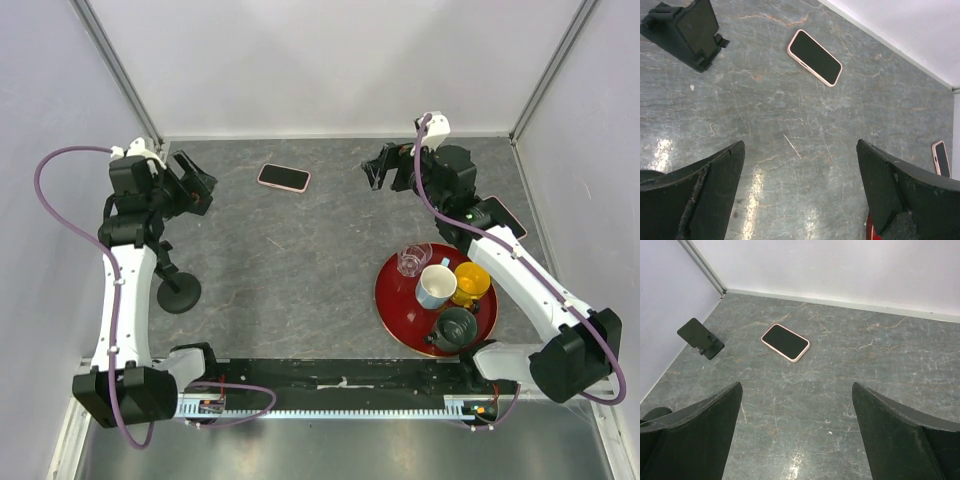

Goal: Place the phone on the phone stand

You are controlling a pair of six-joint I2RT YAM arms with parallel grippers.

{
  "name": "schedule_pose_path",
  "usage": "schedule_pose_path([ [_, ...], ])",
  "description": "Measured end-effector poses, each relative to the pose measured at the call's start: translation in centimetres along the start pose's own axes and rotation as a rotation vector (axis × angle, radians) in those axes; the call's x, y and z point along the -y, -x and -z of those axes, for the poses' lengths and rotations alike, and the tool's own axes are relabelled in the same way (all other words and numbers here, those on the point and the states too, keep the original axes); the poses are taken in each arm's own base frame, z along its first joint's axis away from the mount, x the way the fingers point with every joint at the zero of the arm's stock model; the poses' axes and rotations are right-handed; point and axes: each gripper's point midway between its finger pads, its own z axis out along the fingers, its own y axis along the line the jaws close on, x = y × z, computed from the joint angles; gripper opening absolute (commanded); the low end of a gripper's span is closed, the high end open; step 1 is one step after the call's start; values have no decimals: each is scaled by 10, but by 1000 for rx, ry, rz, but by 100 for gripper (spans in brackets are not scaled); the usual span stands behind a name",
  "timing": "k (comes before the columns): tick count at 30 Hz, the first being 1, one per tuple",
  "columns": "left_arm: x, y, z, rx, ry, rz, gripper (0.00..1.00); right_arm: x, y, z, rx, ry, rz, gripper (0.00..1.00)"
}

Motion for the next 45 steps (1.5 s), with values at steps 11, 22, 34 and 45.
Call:
schedule_pose_path([
  [11,-74,26,-36,12,222,109,100,-6,-3,0,-14,48,59,98],
  [22,-111,28,-82,36,241,157,83,-6,-12,1,-34,72,103,98],
  [34,-144,26,-152,-64,269,105,66,-2,-17,1,-41,62,131,98],
  [45,-161,32,-185,-122,252,-55,63,3,-26,-5,-64,51,148,98],
])
